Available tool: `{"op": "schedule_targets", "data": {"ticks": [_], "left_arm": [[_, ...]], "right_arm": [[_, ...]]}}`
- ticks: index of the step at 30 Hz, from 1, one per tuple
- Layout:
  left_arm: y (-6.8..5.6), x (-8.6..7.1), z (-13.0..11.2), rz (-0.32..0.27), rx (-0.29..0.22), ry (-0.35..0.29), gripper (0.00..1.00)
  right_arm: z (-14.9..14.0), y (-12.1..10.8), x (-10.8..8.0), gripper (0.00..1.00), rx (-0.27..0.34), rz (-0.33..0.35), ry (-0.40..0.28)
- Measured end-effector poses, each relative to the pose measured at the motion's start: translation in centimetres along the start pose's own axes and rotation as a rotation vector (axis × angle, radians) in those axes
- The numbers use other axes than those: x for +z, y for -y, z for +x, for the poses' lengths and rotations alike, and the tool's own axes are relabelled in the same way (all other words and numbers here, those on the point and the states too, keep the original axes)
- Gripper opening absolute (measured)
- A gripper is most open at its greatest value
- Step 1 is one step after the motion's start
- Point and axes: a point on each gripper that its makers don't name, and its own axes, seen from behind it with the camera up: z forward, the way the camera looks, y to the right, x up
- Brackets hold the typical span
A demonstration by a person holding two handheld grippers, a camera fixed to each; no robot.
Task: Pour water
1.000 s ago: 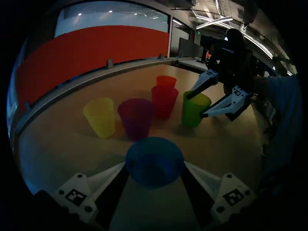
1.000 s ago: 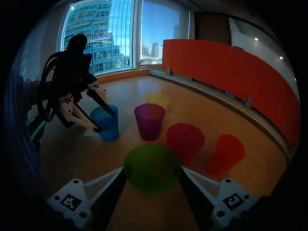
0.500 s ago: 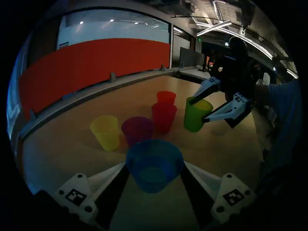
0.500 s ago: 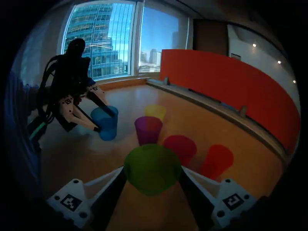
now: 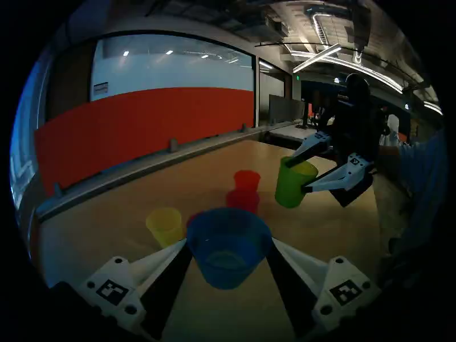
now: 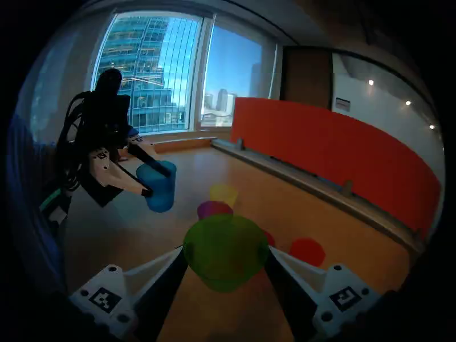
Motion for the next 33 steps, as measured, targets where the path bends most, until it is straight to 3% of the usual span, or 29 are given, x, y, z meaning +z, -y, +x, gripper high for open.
{"op": "schedule_targets", "data": {"ticks": [14,33], "left_arm": [[0.6,-1.4,4.6,0.027,0.0,-0.121,0.86],[1.0,-1.9,7.0,0.037,-0.001,-0.19,0.86]], "right_arm": [[4.1,-0.2,-1.3,0.91,0.01,-0.026,-0.112],[7.5,-0.5,-1.2,0.92,-0.002,-0.056,-0.202]]}}
